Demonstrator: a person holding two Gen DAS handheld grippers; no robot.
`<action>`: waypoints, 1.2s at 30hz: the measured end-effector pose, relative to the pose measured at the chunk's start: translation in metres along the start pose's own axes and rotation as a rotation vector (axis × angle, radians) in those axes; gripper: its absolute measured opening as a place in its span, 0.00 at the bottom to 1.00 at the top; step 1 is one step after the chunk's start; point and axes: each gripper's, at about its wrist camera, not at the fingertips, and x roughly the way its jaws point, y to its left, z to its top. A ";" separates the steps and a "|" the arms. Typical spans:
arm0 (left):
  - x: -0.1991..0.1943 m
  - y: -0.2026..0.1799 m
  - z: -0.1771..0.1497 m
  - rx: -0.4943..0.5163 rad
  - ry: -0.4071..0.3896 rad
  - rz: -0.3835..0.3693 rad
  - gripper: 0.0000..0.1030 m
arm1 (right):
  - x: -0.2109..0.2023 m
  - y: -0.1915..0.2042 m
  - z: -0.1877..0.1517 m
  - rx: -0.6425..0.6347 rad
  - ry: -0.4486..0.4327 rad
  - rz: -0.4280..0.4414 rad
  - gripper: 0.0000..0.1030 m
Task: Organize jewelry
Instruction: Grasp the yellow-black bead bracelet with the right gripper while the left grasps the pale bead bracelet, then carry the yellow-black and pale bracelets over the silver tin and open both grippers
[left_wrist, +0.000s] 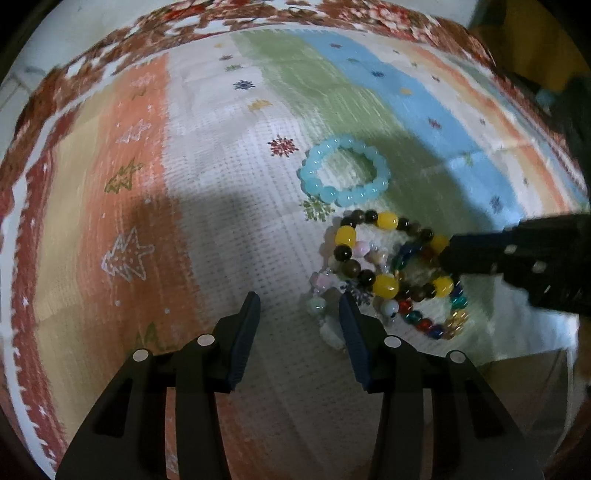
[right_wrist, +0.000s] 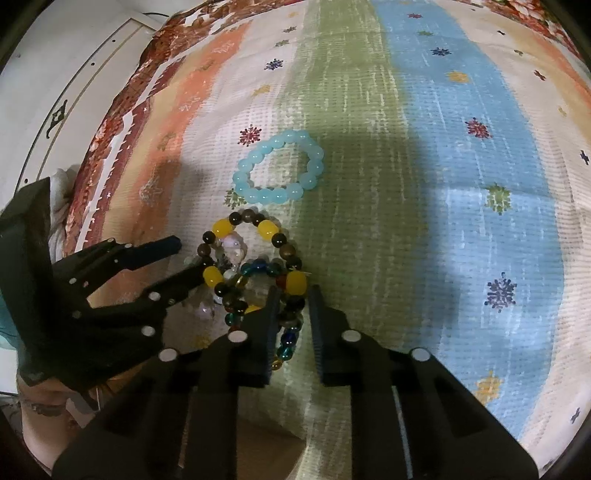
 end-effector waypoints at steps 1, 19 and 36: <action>0.000 -0.001 0.000 0.002 -0.001 0.003 0.43 | 0.000 0.000 0.000 0.003 0.000 0.005 0.15; -0.015 0.020 -0.003 -0.090 -0.025 0.014 0.10 | -0.019 0.005 0.001 -0.033 -0.052 0.006 0.11; -0.065 0.029 -0.010 -0.173 -0.136 -0.007 0.10 | -0.056 0.020 -0.007 -0.088 -0.141 -0.035 0.11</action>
